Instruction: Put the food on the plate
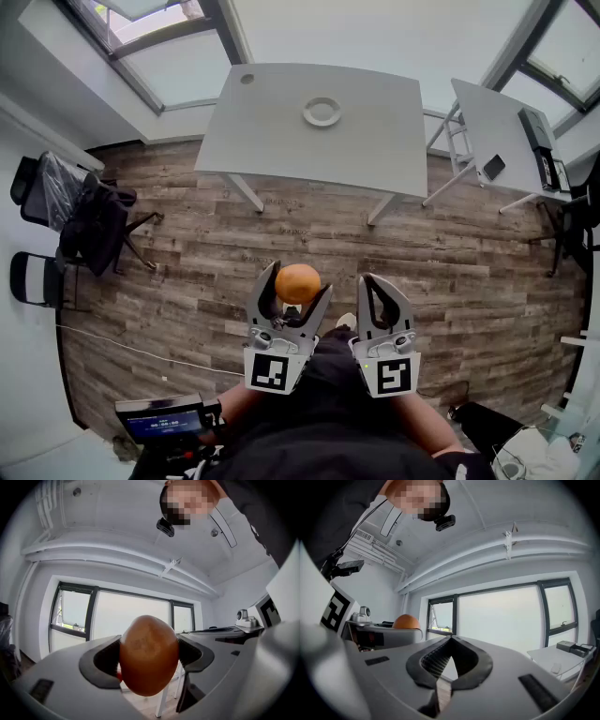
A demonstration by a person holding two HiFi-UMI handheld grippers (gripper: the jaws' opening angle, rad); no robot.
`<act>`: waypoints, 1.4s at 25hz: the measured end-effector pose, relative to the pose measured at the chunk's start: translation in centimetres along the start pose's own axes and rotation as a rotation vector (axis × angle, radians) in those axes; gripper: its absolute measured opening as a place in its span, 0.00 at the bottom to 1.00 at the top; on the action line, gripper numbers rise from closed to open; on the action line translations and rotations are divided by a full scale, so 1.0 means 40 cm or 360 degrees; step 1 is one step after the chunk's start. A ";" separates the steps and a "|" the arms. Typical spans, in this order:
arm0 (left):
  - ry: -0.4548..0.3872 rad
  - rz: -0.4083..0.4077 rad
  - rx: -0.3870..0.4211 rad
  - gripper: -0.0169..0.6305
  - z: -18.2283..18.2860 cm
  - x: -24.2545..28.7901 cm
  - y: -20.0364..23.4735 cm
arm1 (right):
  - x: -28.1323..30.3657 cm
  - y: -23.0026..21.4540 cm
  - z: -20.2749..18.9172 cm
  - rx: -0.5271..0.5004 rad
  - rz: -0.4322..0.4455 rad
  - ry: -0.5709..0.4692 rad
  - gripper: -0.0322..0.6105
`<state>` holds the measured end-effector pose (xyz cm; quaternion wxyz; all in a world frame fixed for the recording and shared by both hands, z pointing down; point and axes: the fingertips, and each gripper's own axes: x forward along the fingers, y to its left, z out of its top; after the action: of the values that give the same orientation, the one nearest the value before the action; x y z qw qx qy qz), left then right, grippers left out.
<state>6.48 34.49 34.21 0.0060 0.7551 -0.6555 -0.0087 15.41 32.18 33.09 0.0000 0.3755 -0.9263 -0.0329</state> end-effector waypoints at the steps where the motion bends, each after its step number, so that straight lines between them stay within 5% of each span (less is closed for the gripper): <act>1: 0.0002 0.0001 -0.0001 0.55 -0.002 -0.001 0.002 | 0.001 0.002 -0.002 0.0002 0.0002 0.0006 0.06; 21: 0.0058 0.0135 0.0024 0.55 -0.036 -0.011 -0.063 | -0.092 -0.125 -0.059 0.0203 -0.0055 0.0042 0.06; 35: 0.0125 0.0285 0.0073 0.55 -0.045 -0.013 -0.090 | -0.132 -0.195 -0.097 0.0174 0.0032 0.0019 0.06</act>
<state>10.00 35.49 35.95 0.0153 0.6932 -0.7197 0.0364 24.74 30.03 36.60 -0.0147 0.3658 -0.9304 0.0201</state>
